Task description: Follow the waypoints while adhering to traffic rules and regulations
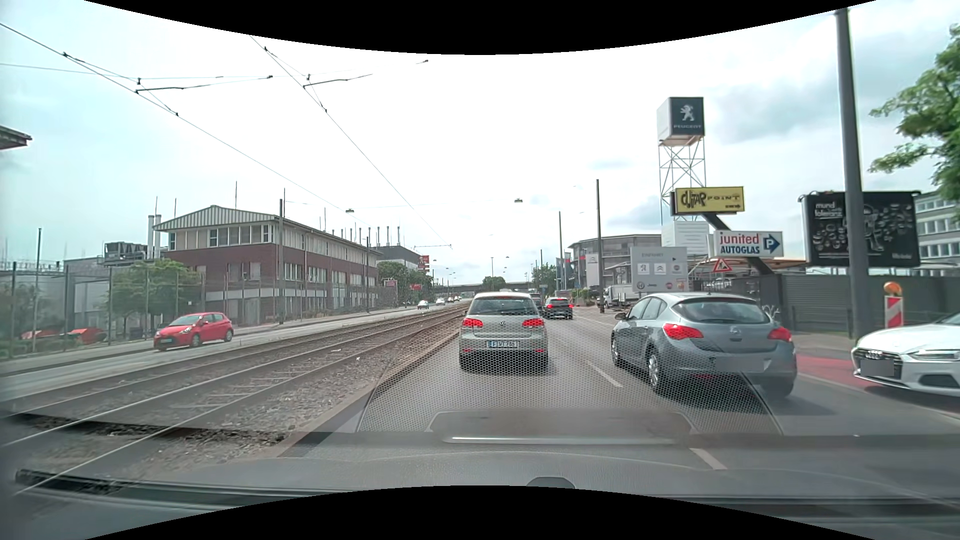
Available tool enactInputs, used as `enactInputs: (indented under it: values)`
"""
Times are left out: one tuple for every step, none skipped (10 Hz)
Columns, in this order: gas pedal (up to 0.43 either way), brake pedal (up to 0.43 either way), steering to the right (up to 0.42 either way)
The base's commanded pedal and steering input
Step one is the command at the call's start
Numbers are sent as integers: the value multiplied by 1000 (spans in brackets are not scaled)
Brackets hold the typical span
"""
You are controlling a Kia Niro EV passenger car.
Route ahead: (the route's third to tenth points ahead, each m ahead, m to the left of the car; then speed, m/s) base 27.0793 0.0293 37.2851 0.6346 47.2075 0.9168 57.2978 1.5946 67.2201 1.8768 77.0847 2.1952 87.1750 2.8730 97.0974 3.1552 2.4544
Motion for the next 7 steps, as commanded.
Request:
enactInputs:
  values:
    - [0,0,-7]
    - [0,0,-7]
    - [0,0,-7]
    - [0,0,-7]
    - [0,0,-7]
    - [0,6,-7]
    - [0,12,-7]
